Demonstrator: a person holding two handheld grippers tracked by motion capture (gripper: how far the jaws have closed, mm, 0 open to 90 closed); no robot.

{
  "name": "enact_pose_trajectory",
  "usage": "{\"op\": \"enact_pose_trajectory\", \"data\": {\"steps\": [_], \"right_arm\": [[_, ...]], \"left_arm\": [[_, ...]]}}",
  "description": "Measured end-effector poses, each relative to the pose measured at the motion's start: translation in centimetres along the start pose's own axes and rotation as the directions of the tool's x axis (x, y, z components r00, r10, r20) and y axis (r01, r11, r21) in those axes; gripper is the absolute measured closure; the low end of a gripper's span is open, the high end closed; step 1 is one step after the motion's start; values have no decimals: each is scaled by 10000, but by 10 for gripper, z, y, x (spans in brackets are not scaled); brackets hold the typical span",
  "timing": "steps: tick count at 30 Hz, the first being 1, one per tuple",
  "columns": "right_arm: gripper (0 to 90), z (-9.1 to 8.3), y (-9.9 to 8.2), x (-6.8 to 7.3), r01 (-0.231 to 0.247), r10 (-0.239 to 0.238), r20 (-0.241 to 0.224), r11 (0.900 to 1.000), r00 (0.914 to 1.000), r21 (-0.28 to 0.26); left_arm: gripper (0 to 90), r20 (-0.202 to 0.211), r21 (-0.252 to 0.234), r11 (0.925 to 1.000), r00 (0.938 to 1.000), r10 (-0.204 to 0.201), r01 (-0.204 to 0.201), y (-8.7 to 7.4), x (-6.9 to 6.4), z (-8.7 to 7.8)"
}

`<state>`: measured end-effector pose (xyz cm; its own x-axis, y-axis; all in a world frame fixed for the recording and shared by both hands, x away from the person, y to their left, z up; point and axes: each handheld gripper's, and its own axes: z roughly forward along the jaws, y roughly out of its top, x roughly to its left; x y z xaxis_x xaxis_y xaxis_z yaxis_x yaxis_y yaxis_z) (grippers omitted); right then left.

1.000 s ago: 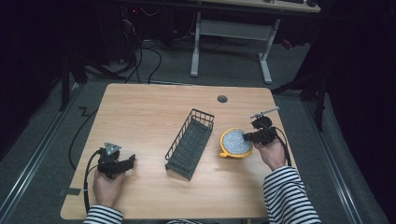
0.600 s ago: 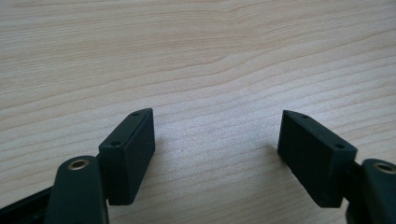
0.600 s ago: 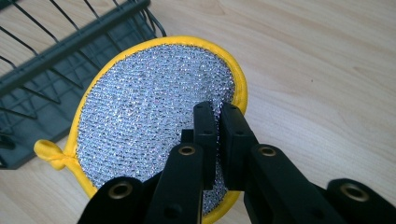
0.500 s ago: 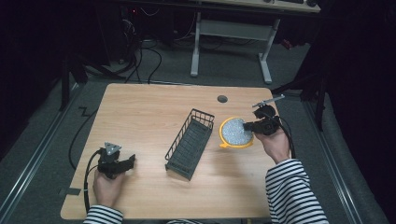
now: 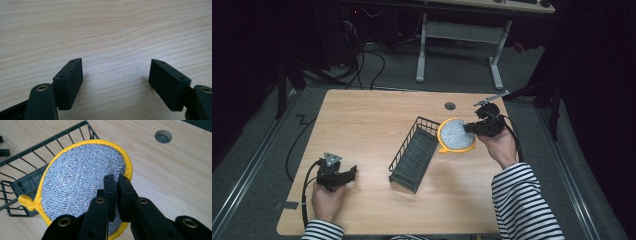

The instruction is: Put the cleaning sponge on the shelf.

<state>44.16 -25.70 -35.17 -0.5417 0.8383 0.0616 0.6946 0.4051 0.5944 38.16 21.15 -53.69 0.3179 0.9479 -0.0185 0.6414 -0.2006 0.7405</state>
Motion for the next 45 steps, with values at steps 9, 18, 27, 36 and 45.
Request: {"op": "enact_pose_trajectory", "data": {"steps": [9, 18, 27, 36, 45], "right_arm": [[868, 11, 20, 16, 318, -311, -308, 9993, 9990, 210], [867, 40, 36, 35, 603, -558, -610, 9954, 9966, 738], [865, 56, 43, 45, 622, -553, -770, 9939, 9955, 907], [860, 68, 44, 46, 539, -461, -599, 9891, 9971, 1373], [852, 72, 47, 46, 329, -251, -550, 9889, 9982, 1446]], "left_arm": [[278, 1, -1, 10000, 10000, -2, 2, 0, 0, 0], [278, 37, -11, 10000, 10000, -24, 24, 0, 1, 0], [278, 31, -7, 10000, 10000, -13, 13, 0, 0, 0], [278, 38, -18, 10000, 10000, -32, 32, 0, 1, 0], [277, 46, -19, 10000, 10000, -39, 40, 0, 1, 0]]}}
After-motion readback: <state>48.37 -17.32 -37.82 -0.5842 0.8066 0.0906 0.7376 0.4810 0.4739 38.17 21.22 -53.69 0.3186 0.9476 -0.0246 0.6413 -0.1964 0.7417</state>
